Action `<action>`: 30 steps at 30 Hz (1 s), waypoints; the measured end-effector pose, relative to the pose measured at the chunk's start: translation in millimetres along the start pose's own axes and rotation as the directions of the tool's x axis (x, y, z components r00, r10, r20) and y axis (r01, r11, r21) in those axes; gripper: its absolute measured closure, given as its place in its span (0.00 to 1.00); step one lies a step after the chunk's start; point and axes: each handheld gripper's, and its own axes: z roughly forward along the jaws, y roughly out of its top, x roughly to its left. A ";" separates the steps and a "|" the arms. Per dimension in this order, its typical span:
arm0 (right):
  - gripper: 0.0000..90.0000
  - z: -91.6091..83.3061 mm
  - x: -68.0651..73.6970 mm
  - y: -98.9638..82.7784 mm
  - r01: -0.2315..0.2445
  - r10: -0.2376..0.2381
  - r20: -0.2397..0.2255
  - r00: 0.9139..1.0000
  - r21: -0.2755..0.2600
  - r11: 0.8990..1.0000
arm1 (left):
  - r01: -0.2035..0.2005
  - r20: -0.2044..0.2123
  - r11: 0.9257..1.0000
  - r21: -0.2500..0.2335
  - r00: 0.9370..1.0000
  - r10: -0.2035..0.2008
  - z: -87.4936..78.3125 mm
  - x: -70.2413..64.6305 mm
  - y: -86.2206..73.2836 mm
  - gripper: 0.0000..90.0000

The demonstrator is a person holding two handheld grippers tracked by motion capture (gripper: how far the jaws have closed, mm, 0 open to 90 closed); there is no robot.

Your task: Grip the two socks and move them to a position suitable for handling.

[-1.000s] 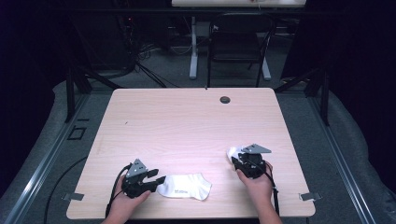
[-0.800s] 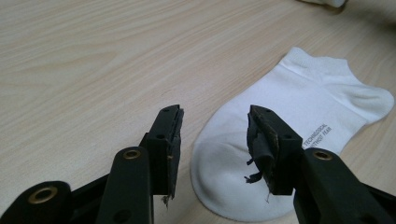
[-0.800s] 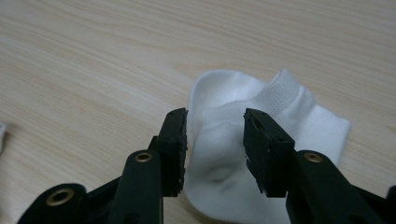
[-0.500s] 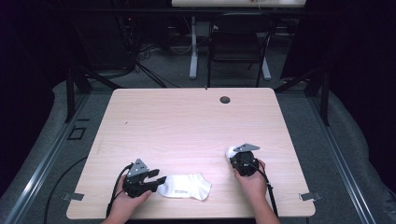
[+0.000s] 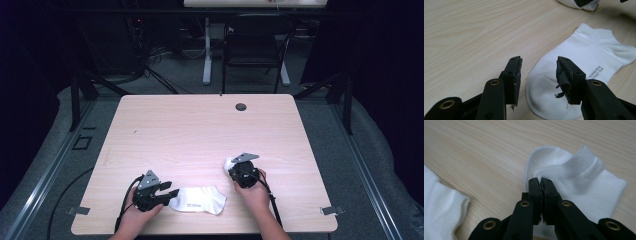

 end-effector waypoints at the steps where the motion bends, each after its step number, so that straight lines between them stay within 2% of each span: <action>1: 0.97 1.9 2.8 1.4 0.002 -0.002 -0.008 1.000 -0.002 1.000 | 0.002 0.001 1.000 -0.003 1.000 -0.002 0.3 -0.1 0.0 0.62; 6: 0.97 11.9 21.0 10.5 0.032 -0.032 -0.044 0.999 -0.003 0.999 | 0.002 -0.001 1.000 0.000 1.000 -0.002 1.3 -0.4 0.2 0.62; 8: 0.97 16.2 31.6 15.0 0.047 -0.047 -0.065 0.997 -0.003 0.999 | -0.003 0.000 1.000 0.000 1.000 0.003 1.2 -0.4 0.4 0.62; 10: 0.97 19.9 41.2 18.9 0.081 -0.081 -0.075 0.994 0.002 0.997 | 0.001 0.000 1.000 -0.002 1.000 -0.001 1.1 -0.5 0.4 0.62; 16: 0.97 26.0 62.1 24.6 0.111 -0.111 -0.111 0.988 -0.001 0.994 | 0.001 -0.003 1.000 -0.004 1.000 -0.001 0.5 0.8 0.6 0.62; 24: 0.97 16.4 67.4 29.1 0.105 -0.109 -0.132 0.985 -0.035 0.994 | -0.004 -0.007 1.000 0.004 1.000 0.004 2.2 1.2 3.6 0.62; 30: 0.97 5.8 67.1 32.3 0.091 -0.101 -0.140 0.985 -0.079 0.993 | -0.007 -0.017 1.000 -0.027 1.000 0.006 1.8 3.7 16.9 0.63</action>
